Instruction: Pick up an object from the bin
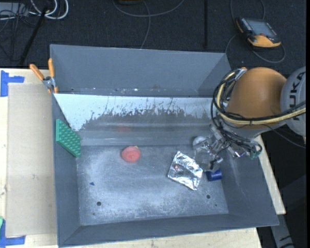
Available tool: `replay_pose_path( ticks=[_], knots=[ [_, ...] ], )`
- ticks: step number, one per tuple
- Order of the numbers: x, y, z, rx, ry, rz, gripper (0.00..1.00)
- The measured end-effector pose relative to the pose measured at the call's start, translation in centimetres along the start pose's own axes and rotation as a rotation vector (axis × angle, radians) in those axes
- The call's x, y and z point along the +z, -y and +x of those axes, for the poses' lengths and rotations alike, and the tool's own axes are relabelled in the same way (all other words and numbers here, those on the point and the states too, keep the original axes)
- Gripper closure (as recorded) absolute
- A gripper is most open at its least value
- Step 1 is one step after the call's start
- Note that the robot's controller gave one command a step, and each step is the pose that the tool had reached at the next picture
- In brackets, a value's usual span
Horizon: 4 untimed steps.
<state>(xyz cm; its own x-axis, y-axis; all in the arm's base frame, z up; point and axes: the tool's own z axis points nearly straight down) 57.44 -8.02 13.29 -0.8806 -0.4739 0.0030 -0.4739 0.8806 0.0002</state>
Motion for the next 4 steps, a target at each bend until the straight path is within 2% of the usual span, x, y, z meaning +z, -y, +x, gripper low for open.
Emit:
replay_pose_path(
  ticks=[1,2,3,4],
  knots=[
    [-0.3,-0.2,-0.2,0.0,0.004,-0.001,0.0],
    [6.7,-3.6,2.1,0.093,-0.003,-0.005,0.0],
    [6.3,-3.4,1.8,0.091,0.003,-0.001,1.0],
    [-8.4,0.3,8.5,0.149,0.008,0.005,1.0]
  ],
)
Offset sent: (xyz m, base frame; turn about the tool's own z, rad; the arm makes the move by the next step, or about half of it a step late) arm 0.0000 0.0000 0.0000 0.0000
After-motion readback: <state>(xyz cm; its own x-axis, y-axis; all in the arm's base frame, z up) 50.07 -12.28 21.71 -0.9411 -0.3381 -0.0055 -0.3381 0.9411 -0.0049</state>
